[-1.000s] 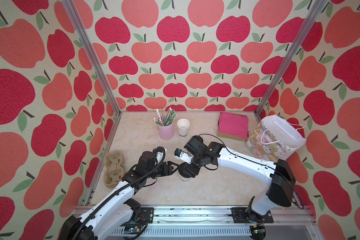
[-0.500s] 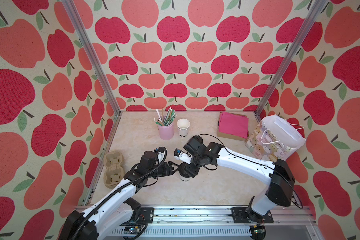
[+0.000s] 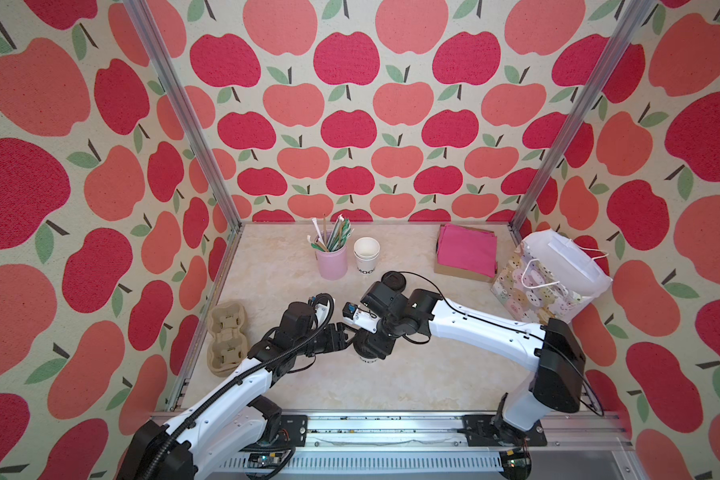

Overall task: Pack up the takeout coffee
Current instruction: 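Press the lid onto the cup rim while the left gripper holds the cup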

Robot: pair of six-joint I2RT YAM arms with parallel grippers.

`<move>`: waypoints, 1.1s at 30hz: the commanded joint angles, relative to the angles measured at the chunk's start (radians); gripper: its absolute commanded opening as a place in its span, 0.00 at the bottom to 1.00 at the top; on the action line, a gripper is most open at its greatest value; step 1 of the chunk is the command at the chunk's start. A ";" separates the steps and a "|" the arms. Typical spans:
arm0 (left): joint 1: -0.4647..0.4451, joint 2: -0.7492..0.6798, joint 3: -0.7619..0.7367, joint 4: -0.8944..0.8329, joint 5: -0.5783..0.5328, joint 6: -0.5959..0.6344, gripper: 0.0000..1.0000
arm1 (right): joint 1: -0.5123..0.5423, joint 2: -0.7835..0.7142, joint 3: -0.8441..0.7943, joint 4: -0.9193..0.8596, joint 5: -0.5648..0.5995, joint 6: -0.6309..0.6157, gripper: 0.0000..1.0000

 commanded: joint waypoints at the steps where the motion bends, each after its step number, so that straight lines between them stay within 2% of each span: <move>1: -0.005 -0.009 -0.006 0.003 -0.017 0.025 0.64 | 0.009 0.030 0.007 -0.035 0.031 0.003 0.67; 8: -0.005 -0.039 0.029 -0.049 -0.038 0.057 0.65 | 0.010 -0.024 0.018 -0.002 0.029 0.001 0.67; 14: 0.002 -0.115 0.059 -0.100 -0.093 0.109 0.71 | 0.010 -0.045 0.033 -0.003 0.031 -0.004 0.67; 22: 0.030 -0.118 0.067 -0.119 -0.072 0.125 0.75 | 0.009 -0.058 0.037 0.013 0.037 -0.007 0.67; 33: 0.043 -0.098 0.064 -0.108 -0.047 0.131 0.77 | 0.009 -0.001 0.053 -0.022 0.094 -0.016 0.68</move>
